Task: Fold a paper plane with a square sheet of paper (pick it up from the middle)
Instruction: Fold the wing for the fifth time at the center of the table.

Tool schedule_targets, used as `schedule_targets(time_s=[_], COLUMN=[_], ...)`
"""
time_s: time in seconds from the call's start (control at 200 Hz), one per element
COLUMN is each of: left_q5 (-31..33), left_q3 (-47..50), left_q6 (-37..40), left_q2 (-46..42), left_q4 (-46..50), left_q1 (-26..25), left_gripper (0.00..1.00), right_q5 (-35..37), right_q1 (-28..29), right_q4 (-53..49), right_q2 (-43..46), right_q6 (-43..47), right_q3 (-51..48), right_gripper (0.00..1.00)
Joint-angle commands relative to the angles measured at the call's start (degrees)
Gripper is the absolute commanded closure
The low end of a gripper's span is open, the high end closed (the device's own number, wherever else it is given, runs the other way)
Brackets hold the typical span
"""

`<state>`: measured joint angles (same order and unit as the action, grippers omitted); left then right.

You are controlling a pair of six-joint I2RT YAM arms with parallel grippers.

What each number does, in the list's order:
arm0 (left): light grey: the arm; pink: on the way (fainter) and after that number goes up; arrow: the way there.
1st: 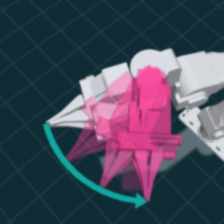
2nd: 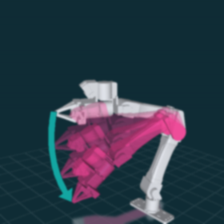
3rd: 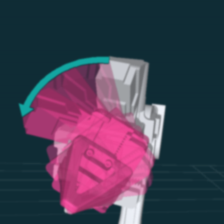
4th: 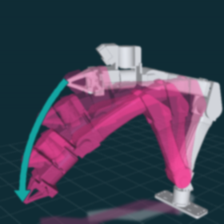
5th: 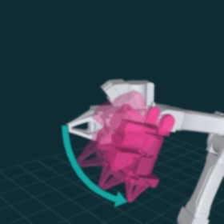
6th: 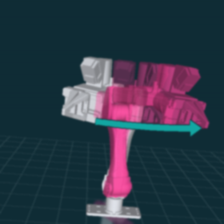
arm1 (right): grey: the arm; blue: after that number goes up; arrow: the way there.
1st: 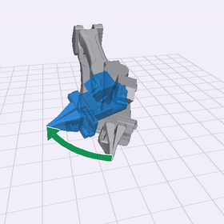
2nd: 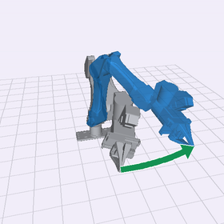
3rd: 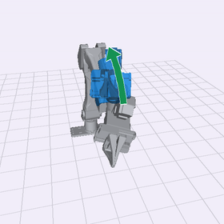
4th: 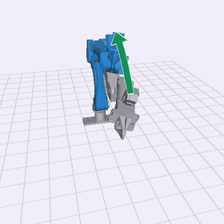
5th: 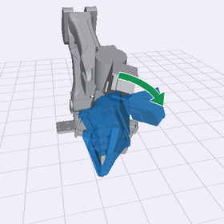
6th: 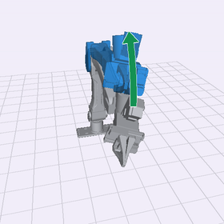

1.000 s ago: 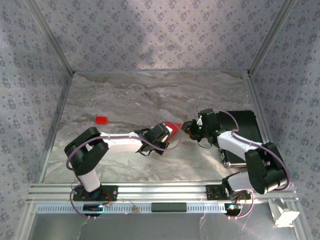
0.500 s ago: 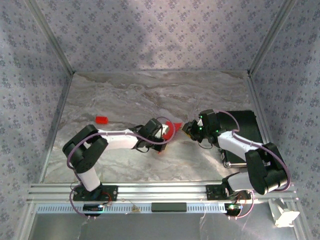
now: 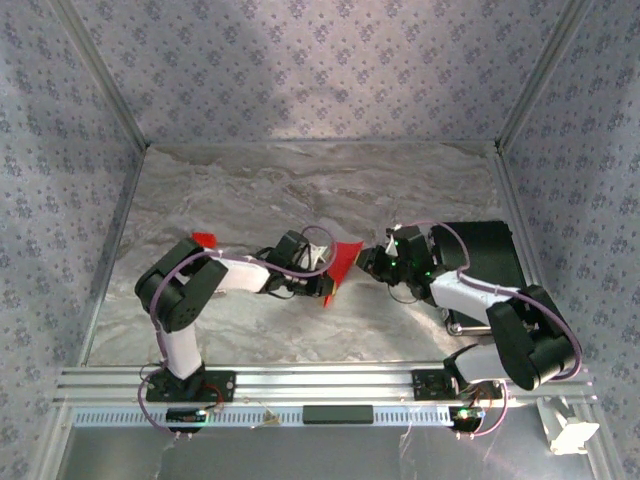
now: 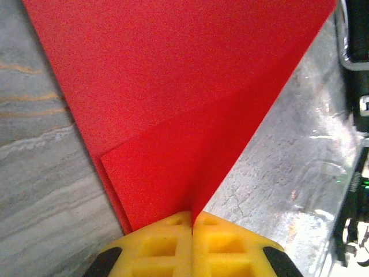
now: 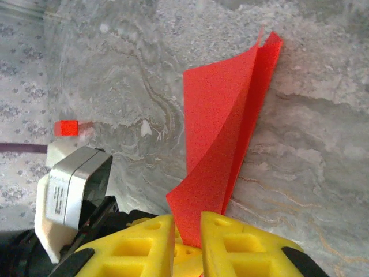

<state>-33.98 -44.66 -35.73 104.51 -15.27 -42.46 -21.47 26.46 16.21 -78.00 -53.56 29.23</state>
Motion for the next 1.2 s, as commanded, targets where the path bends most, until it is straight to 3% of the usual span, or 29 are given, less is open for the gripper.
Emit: schedule_targets(time_s=[0.0, 0.33, 1.194], left_q5=[-3.3, -6.3, -4.7], left_q3=[2.5, 5.7, 7.9], left_q6=[-3.8, -10.0, -18.8], left_q2=[2.4, 4.4, 3.8], left_q4=[-4.3, -11.6, -15.1], left_q1=[1.1, 4.2, 5.7], left_gripper=[1.00, 1.00, 1.00], right_q5=[-1.9, -10.6, -18.4], right_q1=[0.0, 0.5, -1.6], right_q4=[3.4, 10.5, 13.3], right_q2=[-0.7, -9.8, -22.0], right_q6=[3.9, 2.4, 1.8], right_q3=[-0.1, 3.0, 10.0], right_gripper=[0.81, 0.85, 0.90])
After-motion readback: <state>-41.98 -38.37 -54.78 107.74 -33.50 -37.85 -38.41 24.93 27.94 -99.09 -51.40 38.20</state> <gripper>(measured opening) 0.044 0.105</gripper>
